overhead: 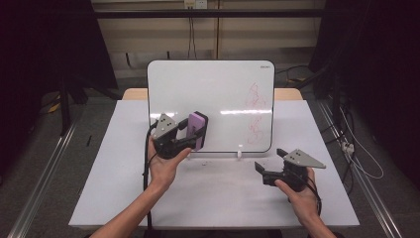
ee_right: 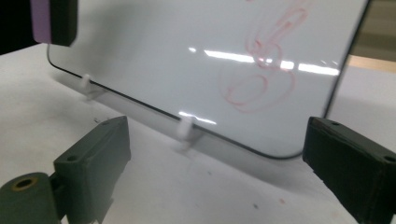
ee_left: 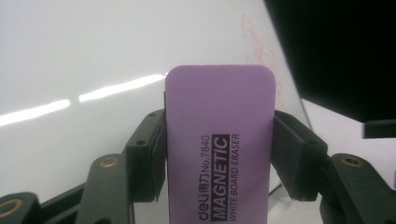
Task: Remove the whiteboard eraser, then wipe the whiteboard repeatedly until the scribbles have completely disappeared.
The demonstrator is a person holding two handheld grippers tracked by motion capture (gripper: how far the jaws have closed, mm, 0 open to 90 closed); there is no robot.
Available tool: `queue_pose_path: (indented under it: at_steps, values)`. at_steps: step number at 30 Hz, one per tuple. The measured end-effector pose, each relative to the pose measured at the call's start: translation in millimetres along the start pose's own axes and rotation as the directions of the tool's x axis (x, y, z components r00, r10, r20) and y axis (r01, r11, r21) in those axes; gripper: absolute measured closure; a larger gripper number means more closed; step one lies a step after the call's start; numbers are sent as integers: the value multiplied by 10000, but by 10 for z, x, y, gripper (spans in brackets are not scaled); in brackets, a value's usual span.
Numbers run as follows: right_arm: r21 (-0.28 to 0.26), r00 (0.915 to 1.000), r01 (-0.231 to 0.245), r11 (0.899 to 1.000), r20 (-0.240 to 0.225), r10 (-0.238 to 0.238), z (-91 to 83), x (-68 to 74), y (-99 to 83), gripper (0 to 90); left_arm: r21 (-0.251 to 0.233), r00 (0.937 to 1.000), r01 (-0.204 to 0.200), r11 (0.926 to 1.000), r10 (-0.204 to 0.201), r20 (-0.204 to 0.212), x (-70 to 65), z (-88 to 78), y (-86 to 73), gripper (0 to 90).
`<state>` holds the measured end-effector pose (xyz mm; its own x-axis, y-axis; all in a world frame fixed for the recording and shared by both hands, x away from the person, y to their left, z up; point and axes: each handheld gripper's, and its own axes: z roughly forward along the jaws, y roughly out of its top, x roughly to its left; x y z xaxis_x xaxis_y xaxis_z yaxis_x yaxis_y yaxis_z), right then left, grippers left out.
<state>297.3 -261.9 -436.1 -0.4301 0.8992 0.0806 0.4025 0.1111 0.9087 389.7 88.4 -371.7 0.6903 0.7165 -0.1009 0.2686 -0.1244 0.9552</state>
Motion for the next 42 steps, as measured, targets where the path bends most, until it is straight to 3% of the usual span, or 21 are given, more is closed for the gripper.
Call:
queue_pose_path:
  at_steps: [5, 7, 10, 12, 15, 20, 24, 30, 32, 34, 38, 41, 42]
  values:
    - [200, 9998, -166, 9997, 77, 164, -88, -68, -108, 67, 594, 9966, -680, 9959, 705, -418, -31, 45, 57, 413]
    - [182, 9997, -234, 9996, 81, 232, -110, -80, -117, 65, 745, 9974, -634, 9952, 657, -292, -33, 79, 83, 413]
    - [-106, 9993, -377, 9992, 26, 377, -179, -107, -110, 54, 1020, 9930, -1091, 9888, 1131, -337, -78, 147, 131, 413]
    - [0, 9997, -254, 9997, -19, 254, -191, -109, -113, 50, 1080, 9919, -1230, 9865, 1257, -183, -119, 184, 161, 413]
    - [44, 9995, -329, 9994, -6, 329, -184, -111, -150, 51, 1208, 9823, -1816, 9759, 1858, -242, -185, 254, 210, 413]
    - [-24, 9994, -347, 9994, 19, 347, -191, -115, -155, 64, 1320, 9742, -2189, 9668, 2241, -257, -269, 407, 300, 413]
    - [44, 9994, -350, 9994, -62, 350, -180, -113, -170, 64, 1375, 9624, -2622, 9552, 2694, -360, -335, 535, 411, 413]
    - [-15, 9994, -313, 9995, -134, 313, -180, -108, -168, 62, 1469, 9397, -3292, 9328, 3390, -462, -426, 718, 603, 413]
    - [24, 9993, -312, 9995, -219, 312, -185, -106, -177, 62, 1552, 9281, -3547, 9220, 3673, -611, -453, 794, 660, 413]
    - [6, 9991, -317, 9995, -268, 317, -191, -105, -182, 62, 1631, 9246, -3616, 9180, 3755, -635, -473, 861, 698, 413]
    - [-18, 9991, -329, 9995, -282, 329, -201, -110, -185, 62, 1853, 9004, -4052, 8952, 4259, -885, -523, 1018, 779, 413]
    - [-88, 9989, -391, 9992, -263, 389, -204, -110, -183, 62, 1981, 8919, -4177, 8867, 4417, -968, -535, 1130, 832, 413]
    - [-92, 9989, -395, 9992, -266, 393, -205, -112, -182, 62, 2017, 8862, -4254, 8822, 4513, -1046, -544, 1176, 847, 413]
